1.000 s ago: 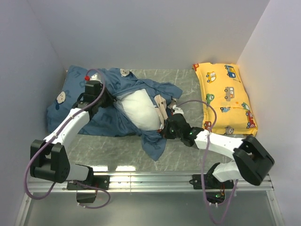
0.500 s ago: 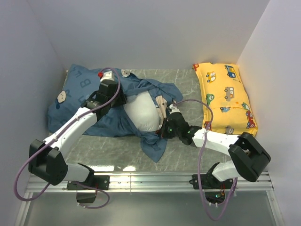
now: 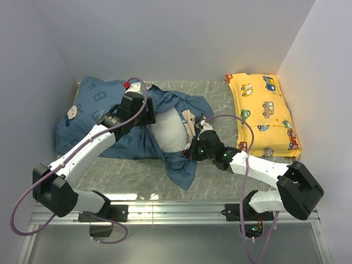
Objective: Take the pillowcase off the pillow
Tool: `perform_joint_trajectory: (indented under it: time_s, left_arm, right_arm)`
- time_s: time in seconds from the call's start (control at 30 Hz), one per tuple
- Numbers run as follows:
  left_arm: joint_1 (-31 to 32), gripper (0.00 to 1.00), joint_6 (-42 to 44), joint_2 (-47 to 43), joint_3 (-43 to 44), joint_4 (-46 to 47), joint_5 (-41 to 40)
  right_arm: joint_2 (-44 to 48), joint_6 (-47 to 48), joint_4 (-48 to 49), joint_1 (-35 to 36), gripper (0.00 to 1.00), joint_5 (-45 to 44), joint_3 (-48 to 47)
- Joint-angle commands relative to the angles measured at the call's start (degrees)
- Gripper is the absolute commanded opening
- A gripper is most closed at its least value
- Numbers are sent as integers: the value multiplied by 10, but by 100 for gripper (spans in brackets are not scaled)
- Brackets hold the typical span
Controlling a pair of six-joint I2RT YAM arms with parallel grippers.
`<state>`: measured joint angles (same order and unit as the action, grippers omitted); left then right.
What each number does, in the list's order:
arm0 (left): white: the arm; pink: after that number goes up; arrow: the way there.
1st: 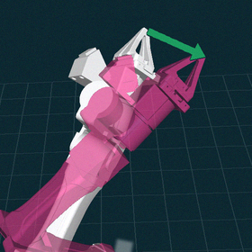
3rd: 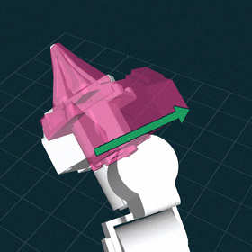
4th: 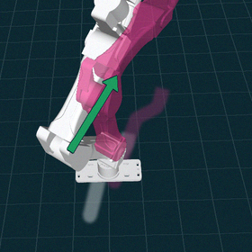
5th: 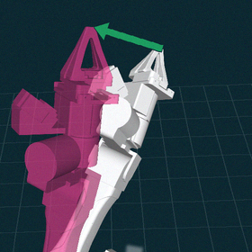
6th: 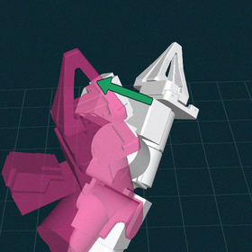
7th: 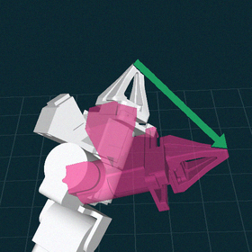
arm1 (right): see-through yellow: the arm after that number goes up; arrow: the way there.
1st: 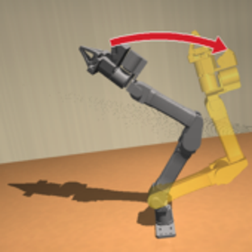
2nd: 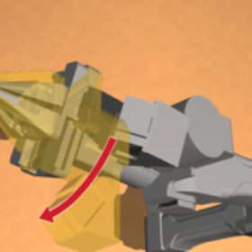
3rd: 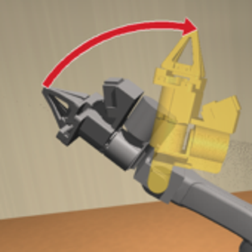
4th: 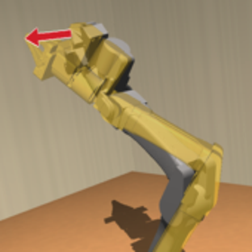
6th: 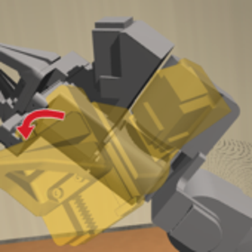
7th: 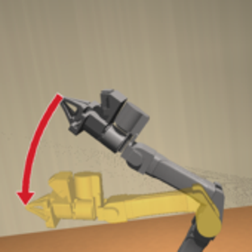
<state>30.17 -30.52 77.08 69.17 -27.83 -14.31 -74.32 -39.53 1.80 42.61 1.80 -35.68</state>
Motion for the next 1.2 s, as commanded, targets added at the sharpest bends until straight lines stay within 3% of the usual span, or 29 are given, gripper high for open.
perform_joint_trajectory:
  time_s: [0.0, 0.67, 1.0, 1.07, 1.17]
  left_arm:
    - [19, 73, 16, -15, 36, -6, 16]
    - [86, 65, 10, -82, 102, -78, -70]
    - [211, 64, -26, -40, 109, -36, -80]
    - [216, 66, -39, -18, 89, -21, -89]
    - [218, 79, -58, 3, 50, 4, -96]
  right_arm:
    - [23, 3, -1, 2, 0, -2, -26]
    - [38, 7, -12, 2, 0, -9, -24]
    - [28, 3, -7, 2, 0, -6, -25]
    - [32, 1, -7, 1, 0, -5, -22]
    - [36, -1, -14, 1, 0, -8, -21]
